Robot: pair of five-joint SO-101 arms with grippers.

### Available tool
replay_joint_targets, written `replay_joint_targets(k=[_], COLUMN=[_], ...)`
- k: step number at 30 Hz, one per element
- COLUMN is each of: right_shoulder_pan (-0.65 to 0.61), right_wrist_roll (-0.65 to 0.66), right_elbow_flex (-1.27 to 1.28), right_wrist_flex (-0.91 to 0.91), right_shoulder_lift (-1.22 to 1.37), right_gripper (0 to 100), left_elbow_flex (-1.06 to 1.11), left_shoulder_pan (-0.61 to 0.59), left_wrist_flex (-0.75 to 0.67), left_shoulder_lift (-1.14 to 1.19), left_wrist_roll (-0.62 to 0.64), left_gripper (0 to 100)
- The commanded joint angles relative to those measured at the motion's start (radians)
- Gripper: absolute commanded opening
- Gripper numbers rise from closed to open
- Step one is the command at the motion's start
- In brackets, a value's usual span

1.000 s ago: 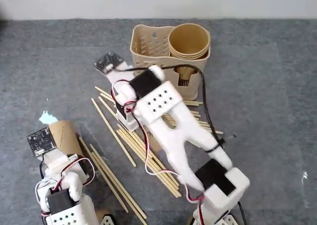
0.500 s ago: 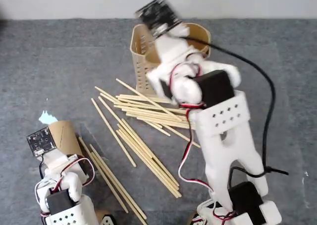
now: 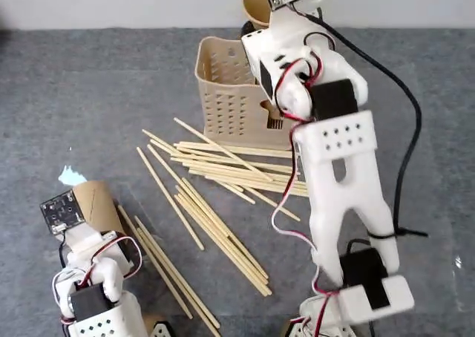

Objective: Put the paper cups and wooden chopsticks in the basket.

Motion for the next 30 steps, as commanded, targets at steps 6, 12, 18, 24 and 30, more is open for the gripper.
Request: replay_joint_targets(k=[6,12,18,24,30], right_shoulder_pan=[0.047,0.065,0.054,0.054,0.054], right_wrist_roll=[-0.005,-0.078,-0.081,-0.081,-0.081], right_elbow_flex=[-0.043,-0.044,-0.071,-0.071,-0.071], right_wrist_flex=[-0.077,-0.013,0.108,0.114,0.116], right_shoulder_lift=[0.111,0.12,0.067,-0.016,-0.039], right_gripper=[24.9,35.4,43.5,43.5,43.4], left_elbow_flex=[-0.019,-0.019,-0.019,-0.019,-0.019], left_shoulder_pan=[-0.008,-0.008,-0.008,-0.008,-0.008], left_wrist_flex=[-0.021,-0.021,-0.021,-0.021,-0.021], left_shoulder_lift=[-0.018,-0.018,-0.018,-0.018,-0.018], left_wrist_roll=[0.0,0.0,0.0,0.0,0.0], left_gripper=[1,1,1,1,1])
